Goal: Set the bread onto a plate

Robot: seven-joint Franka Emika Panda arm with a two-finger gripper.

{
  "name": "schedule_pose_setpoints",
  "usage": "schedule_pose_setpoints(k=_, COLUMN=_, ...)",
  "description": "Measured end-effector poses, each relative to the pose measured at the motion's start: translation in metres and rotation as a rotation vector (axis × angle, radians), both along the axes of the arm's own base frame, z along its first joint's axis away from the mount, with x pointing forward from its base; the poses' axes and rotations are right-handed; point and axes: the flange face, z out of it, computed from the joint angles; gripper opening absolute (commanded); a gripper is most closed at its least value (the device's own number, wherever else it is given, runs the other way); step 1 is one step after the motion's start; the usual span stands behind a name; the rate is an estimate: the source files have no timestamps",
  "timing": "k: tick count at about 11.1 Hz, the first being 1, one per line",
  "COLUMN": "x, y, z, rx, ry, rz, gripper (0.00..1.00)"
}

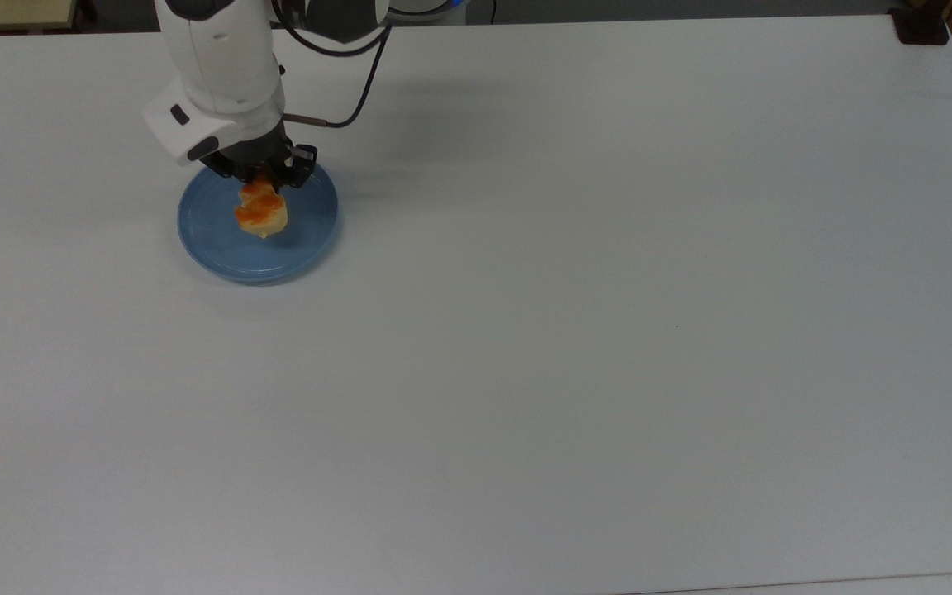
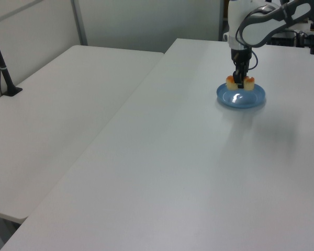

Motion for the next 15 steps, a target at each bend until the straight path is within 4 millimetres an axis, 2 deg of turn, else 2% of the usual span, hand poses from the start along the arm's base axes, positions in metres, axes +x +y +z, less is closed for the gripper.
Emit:
schedule_pose_setpoints(k=1, x=0.002, y=0.001, z=-0.009, rx=-0.004, ry=0.006, rz=-0.009, gripper=1.00)
schedule_pose_setpoints(k=3, x=0.004, y=0.000, z=-0.016, rx=-0.009, ry=0.003, rz=-0.039, gripper=1.00)
schedule_pose_setpoints(k=6, x=0.004, y=0.000, z=-0.015, rx=-0.014, ry=-0.005, rz=-0.090, gripper=1.00)
schedule_pose_setpoints(k=8, x=0.009, y=0.000, z=-0.007, rx=-0.018, ry=-0.027, rz=-0.115, gripper=1.00)
schedule_pose_setpoints(k=9, x=0.014, y=-0.001, z=0.007, rx=-0.023, ry=-0.051, rz=-0.145, gripper=1.00)
schedule_pose_setpoints(k=11, x=0.027, y=0.007, z=0.062, rx=-0.026, ry=-0.069, rz=-0.201, gripper=1.00)
schedule_pose_setpoints(k=13, x=0.032, y=0.036, z=0.122, rx=-0.014, ry=-0.085, rz=-0.197, gripper=1.00)
schedule_pose_setpoints(k=15, x=0.027, y=0.074, z=0.161, rx=0.002, ry=-0.076, rz=-0.152, gripper=1.00)
